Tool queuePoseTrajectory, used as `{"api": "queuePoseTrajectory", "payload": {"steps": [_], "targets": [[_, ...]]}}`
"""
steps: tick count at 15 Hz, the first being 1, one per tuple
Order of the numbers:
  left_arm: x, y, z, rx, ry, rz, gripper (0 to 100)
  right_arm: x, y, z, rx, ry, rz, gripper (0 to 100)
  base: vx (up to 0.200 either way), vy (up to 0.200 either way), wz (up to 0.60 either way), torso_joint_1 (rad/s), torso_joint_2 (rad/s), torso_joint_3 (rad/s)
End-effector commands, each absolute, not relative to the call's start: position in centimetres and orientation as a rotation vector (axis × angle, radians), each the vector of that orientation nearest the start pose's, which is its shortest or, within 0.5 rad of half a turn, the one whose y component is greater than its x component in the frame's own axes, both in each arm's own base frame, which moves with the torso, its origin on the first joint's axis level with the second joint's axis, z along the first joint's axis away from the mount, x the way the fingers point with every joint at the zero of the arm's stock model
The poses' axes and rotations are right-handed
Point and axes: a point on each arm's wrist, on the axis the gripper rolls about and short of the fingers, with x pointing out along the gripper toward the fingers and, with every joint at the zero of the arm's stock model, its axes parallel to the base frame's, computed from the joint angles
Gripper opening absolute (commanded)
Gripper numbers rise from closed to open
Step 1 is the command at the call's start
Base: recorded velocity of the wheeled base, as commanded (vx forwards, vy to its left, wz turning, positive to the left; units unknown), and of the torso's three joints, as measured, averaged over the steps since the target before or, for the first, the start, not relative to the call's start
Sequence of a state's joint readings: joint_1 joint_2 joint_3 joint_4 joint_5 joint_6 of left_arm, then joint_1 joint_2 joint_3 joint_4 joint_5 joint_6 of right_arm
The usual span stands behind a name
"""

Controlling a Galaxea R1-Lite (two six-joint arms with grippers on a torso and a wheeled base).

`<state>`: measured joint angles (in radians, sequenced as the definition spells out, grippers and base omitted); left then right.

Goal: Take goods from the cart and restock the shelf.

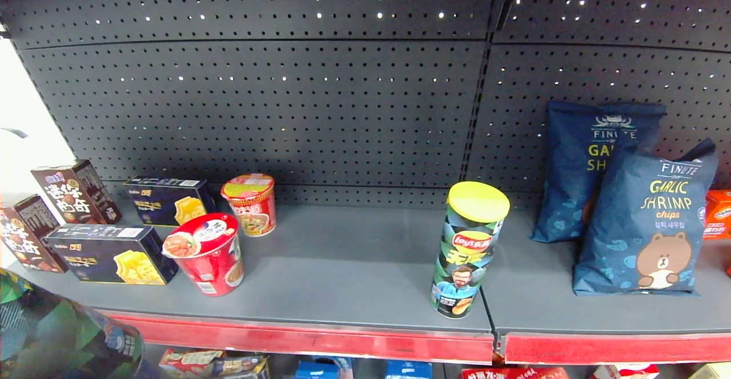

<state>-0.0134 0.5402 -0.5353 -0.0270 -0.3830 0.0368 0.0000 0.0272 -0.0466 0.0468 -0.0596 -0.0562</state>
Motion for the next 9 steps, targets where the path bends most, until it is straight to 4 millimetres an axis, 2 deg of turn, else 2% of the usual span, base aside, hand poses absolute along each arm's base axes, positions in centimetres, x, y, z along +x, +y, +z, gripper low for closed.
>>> {"api": "queuePoseTrajectory", "payload": {"steps": [1,6,8,9], "targets": [[4.1,-1.0,23.3,0.03,0.015,-0.439,0,-2.6,-0.1,8.3,-0.052,0.0,-0.057,100,0.0,0.0,0.0,0.0,0.0,0.0],[5.5,-1.1,23.5,0.028,0.03,-0.487,0,-2.6,-0.1,8.3,-0.049,-0.002,-0.058,100,0.0,0.0,0.0,0.0,0.0,0.0],[5.5,-1.1,23.5,0.027,0.032,-0.487,0,-2.6,-0.1,8.3,-0.051,-0.002,-0.057,100,0.0,0.0,-0.6,0.0,0.01,0.002],[5.5,-1.1,23.5,0.025,0.032,-0.485,0,-2.6,-0.1,8.3,-0.051,-0.002,-0.057,100,0.0,0.0,0.0,0.0,0.0,0.0]]}}
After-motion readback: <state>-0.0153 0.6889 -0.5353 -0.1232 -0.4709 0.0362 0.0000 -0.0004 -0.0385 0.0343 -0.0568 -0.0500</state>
